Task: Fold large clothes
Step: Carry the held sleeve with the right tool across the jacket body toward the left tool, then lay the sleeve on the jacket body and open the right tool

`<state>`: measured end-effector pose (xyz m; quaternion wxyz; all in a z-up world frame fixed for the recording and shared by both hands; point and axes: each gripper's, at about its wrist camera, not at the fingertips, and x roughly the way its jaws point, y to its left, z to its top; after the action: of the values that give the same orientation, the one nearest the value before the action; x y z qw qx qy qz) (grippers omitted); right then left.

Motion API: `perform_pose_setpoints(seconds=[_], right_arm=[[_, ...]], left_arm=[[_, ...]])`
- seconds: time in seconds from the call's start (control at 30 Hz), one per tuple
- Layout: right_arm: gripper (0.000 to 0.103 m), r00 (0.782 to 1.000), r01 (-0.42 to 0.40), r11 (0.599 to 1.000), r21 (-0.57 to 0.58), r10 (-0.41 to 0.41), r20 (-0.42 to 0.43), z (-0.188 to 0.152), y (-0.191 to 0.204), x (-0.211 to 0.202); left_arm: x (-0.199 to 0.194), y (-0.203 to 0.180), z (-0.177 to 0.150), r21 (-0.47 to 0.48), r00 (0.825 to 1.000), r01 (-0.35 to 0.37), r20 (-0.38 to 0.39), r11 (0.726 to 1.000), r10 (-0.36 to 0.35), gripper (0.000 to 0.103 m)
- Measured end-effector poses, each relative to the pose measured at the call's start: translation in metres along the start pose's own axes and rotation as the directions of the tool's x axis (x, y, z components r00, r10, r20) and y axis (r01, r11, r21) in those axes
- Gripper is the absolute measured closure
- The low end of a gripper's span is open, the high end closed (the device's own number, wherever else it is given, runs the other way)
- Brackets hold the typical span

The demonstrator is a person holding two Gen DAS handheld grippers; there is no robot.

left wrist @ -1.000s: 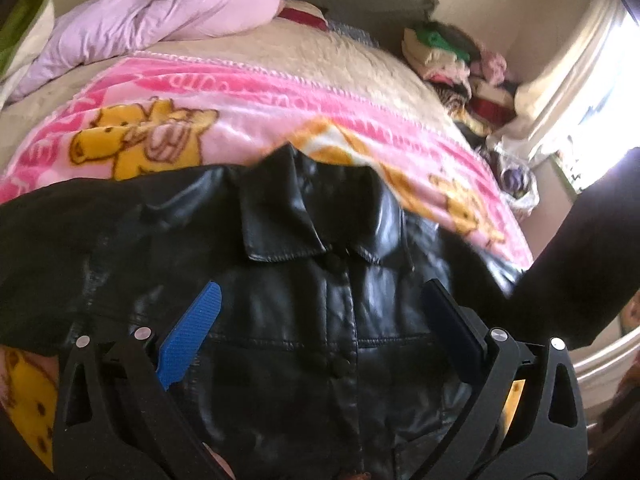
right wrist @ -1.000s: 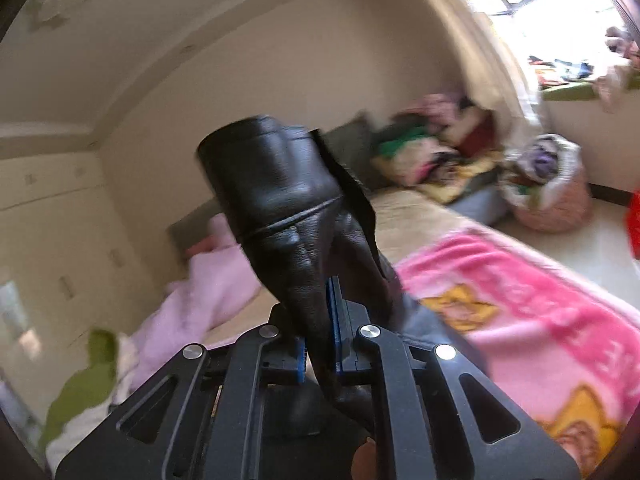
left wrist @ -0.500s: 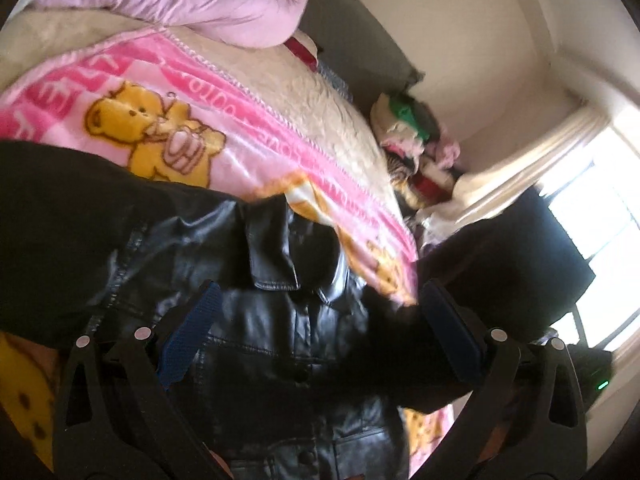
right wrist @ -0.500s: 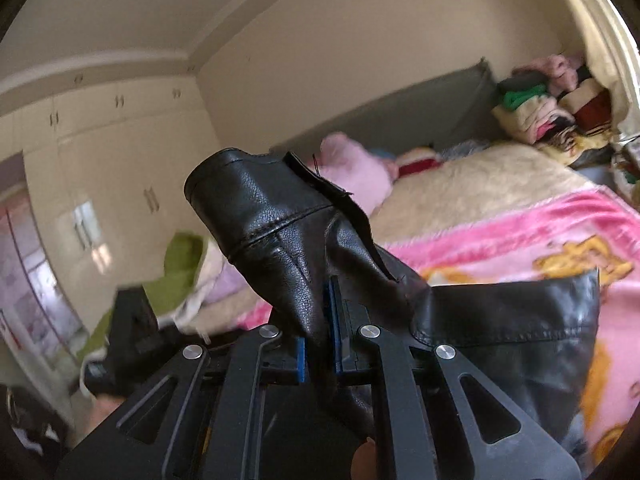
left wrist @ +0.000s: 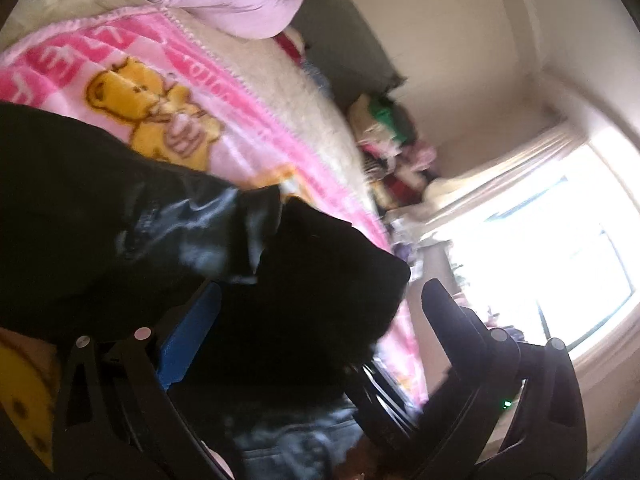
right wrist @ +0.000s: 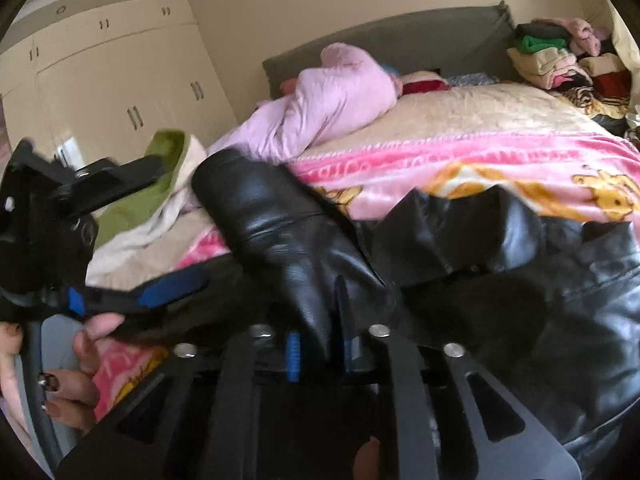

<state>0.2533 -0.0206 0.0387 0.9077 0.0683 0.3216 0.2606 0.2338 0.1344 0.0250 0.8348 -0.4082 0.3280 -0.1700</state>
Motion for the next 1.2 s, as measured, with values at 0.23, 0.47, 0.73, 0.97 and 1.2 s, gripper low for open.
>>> perform_pose_setpoints(seconds=[0.23,0.47,0.73,0.97,1.2], right_arm=[[0.019,0.995,-0.019,1.0,0.013,0.02,-0.094,-0.021,-0.005,-0.007],[0.014,0.998,-0.016,0.995,0.094,0.022,-0.059,-0.04,-0.028,-0.053],[0.046,0.996,0.088,0.978,0.189,-0.087,-0.014,-0.04,-0.078,-0.1],[0.072,0.941,0.313,0.905,0.288,-0.336,0.033,-0.009,-0.151,-0.124],[0.074,0.909,0.415,0.849,0.328,-0.4,-0.116,0.004,-0.202,-0.077]], left_arm=[[0.01,0.026,-0.003,-0.065,0.996,-0.054,-0.068,0.996,0.05,0.009],[0.036,0.054,-0.019,-0.11,0.961,-0.241,-0.165,0.964,0.222,0.01],[0.027,0.025,-0.023,0.051,0.951,-0.302,-0.051,0.952,0.304,0.081],[0.013,-0.004,-0.016,0.188,0.96,-0.278,0.087,0.942,0.266,0.089],[0.021,0.006,-0.021,0.219,0.939,-0.343,0.062,0.913,0.338,0.09]])
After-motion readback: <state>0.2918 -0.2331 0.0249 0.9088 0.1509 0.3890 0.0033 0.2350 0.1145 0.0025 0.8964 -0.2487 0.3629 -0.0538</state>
